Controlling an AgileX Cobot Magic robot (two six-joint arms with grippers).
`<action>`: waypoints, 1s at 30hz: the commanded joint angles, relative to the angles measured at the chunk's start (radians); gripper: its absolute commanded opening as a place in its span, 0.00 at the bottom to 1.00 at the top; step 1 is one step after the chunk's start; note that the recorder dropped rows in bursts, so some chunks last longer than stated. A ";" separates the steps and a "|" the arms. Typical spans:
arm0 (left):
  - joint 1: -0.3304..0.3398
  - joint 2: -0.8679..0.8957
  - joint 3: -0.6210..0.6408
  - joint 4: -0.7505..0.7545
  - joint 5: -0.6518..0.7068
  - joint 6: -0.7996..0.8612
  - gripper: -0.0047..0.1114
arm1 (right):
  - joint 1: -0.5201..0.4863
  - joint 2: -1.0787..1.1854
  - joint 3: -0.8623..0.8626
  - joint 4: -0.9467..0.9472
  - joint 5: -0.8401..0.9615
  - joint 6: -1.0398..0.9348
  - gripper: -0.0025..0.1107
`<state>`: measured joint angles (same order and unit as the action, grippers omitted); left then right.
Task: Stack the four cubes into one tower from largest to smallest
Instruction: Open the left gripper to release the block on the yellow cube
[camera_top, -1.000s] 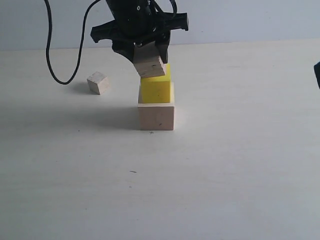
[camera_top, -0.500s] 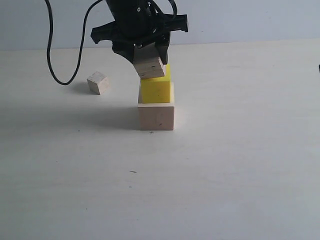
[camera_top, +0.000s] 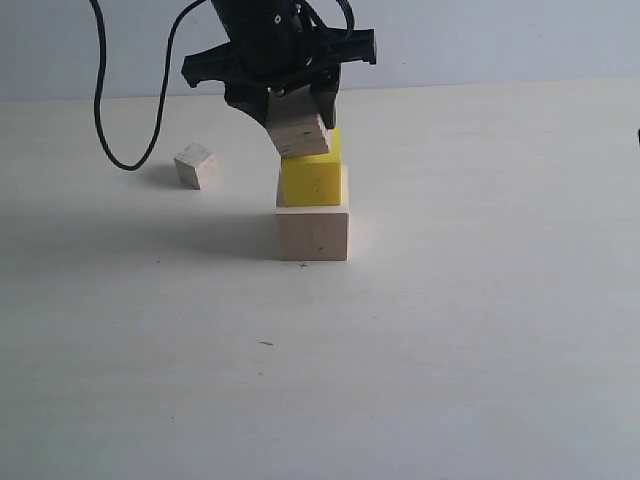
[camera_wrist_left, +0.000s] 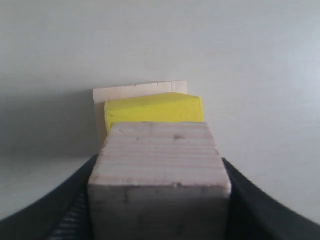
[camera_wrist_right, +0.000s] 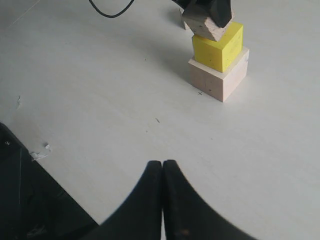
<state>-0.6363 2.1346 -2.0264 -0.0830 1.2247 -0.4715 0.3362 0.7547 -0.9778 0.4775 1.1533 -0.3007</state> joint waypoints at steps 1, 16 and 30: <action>-0.001 0.001 0.002 -0.004 -0.004 -0.003 0.37 | 0.001 -0.003 0.003 0.008 -0.005 -0.006 0.02; -0.001 -0.001 0.002 -0.004 -0.004 0.000 0.67 | 0.001 -0.003 0.003 0.008 -0.005 -0.006 0.02; -0.001 -0.038 0.002 -0.080 -0.004 0.053 0.67 | 0.001 -0.003 0.003 0.008 -0.005 -0.006 0.02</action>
<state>-0.6363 2.1077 -2.0264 -0.1238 1.2247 -0.4402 0.3362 0.7547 -0.9778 0.4775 1.1533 -0.3007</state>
